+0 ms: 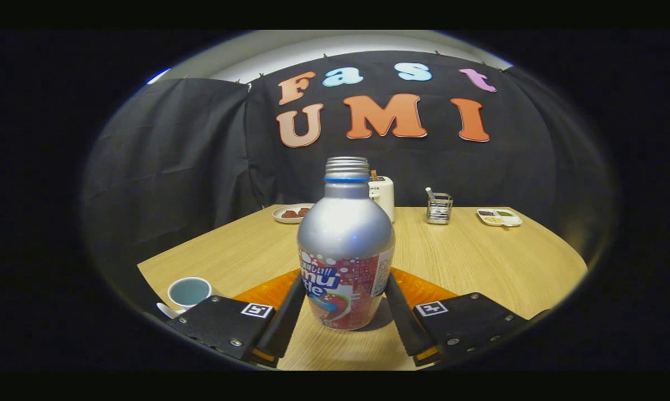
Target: Take the bottle from table, then pour the juice into the cup, finally place the bottle on the coaster
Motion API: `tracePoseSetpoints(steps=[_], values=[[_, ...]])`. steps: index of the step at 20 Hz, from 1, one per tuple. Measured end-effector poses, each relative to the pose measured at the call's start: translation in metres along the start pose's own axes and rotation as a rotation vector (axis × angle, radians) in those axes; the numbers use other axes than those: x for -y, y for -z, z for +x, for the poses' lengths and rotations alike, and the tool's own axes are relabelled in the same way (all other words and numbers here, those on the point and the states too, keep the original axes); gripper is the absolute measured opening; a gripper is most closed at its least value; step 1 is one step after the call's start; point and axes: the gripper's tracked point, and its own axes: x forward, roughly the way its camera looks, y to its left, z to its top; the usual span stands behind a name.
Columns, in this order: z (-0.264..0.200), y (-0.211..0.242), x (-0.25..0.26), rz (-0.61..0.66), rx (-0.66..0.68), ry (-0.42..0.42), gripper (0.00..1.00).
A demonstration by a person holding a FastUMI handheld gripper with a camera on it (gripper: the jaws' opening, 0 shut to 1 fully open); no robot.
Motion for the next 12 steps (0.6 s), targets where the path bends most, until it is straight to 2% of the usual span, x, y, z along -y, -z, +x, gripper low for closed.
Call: tracePoseSetpoints(steps=[12], values=[[0.028, 0.03, 0.018, -0.028, -0.058, 0.044, 0.79]])
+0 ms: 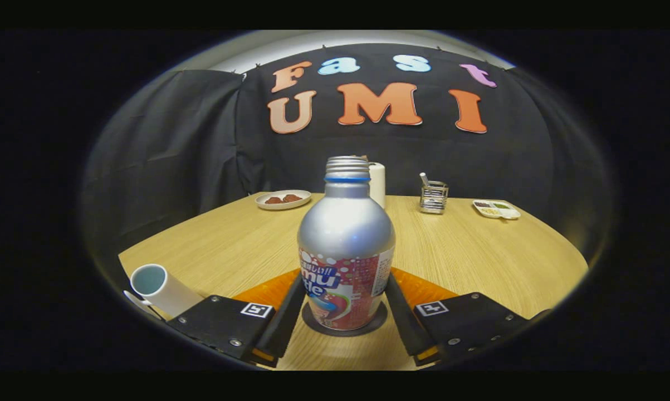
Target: Take the bottle from table, then pour the juice into the cup, finally place the bottle on the coaster
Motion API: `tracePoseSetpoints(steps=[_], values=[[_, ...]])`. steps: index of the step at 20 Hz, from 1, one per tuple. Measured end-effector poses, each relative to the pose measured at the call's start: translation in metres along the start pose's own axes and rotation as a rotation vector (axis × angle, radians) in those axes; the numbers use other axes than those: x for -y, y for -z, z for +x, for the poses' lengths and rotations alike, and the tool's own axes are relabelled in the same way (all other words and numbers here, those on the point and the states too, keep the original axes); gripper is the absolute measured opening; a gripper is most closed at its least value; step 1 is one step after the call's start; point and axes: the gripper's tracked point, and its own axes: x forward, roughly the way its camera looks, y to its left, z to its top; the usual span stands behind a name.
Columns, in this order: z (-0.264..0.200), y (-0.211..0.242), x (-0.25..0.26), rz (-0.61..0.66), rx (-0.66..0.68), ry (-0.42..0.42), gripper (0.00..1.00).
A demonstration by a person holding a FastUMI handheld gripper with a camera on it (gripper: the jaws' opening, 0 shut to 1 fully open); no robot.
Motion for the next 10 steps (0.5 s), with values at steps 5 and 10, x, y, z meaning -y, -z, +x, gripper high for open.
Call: tracePoseSetpoints(steps=[5, 10], values=[[-0.002, 0.004, -0.001, 0.018, -0.005, -0.017, 0.8], [-0.005, 0.014, 0.0, -0.01, -0.03, -0.007, 0.81]])
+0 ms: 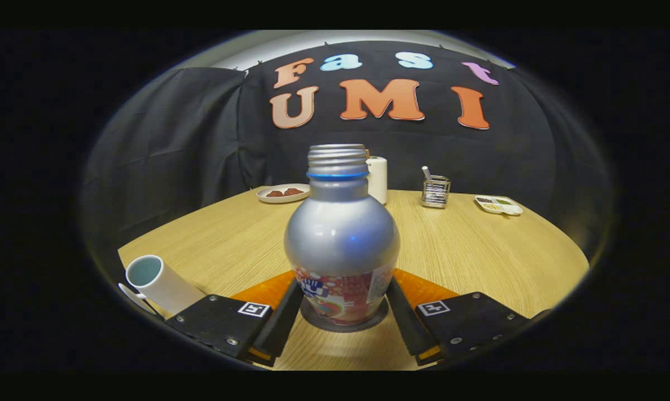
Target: Take the bottle from table, then pour the juice into the cup, finally place the bottle on the coaster
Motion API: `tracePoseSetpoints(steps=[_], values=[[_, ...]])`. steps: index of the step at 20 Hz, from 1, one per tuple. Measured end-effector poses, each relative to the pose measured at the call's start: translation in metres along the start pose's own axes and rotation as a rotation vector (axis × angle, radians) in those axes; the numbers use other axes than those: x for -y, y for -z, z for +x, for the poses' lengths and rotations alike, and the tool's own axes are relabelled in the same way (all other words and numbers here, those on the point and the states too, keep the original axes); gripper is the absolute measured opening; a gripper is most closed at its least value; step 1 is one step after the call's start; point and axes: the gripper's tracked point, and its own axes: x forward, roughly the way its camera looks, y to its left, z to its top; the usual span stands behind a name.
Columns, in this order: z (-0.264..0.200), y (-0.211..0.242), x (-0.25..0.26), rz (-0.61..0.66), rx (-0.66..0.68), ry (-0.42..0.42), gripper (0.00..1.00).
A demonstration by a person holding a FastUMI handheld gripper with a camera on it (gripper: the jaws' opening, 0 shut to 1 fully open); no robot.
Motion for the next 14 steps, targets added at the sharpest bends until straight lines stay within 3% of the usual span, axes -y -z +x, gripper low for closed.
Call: tracePoseSetpoints(steps=[3, 8, 14], values=[[-0.005, 0.001, 0.0, 0.015, -0.002, -0.002, 0.82], [-0.019, -0.002, -0.002, 0.03, 0.001, -0.011, 0.98], [-0.06, -0.028, -0.002, 0.037, 0.047, -0.039, 0.98]])
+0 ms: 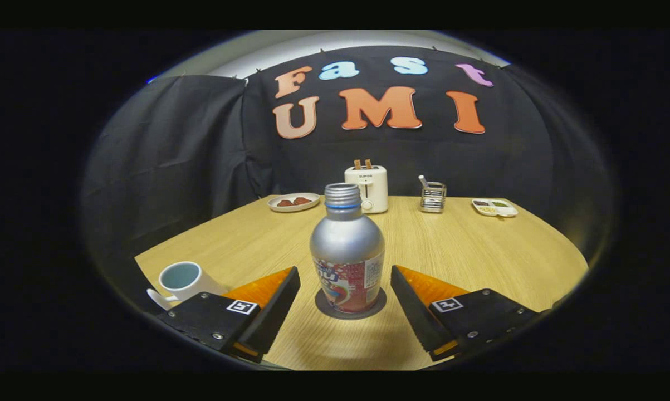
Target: Take the bottle from table, then pour the juice into the cup, finally place the bottle on the coaster
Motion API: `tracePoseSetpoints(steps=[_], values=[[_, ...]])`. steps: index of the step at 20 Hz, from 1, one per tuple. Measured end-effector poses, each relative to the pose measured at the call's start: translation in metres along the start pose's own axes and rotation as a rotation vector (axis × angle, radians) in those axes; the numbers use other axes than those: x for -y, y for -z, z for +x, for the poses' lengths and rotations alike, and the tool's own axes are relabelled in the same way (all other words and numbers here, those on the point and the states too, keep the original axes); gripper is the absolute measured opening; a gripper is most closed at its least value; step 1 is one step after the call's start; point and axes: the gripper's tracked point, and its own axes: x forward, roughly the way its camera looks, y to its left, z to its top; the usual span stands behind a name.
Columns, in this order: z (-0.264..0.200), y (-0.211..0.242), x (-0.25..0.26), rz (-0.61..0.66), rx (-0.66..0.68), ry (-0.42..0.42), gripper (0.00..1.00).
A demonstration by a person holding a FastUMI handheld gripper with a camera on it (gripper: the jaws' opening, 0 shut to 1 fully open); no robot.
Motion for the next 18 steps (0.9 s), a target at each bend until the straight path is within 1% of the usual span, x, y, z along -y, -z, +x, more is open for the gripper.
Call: tracePoseSetpoints(steps=[2, 7, 15, 18], values=[[-0.016, -0.008, 0.004, 0.009, 0.012, 0.001, 0.98], [-0.062, -0.028, 0.027, 0.005, 0.069, 0.038, 0.97], [-0.148, -0.058, 0.075, 0.007, 0.194, 0.162, 0.97], [-0.17, -0.057, 0.084, 0.04, 0.236, 0.175, 0.97]])
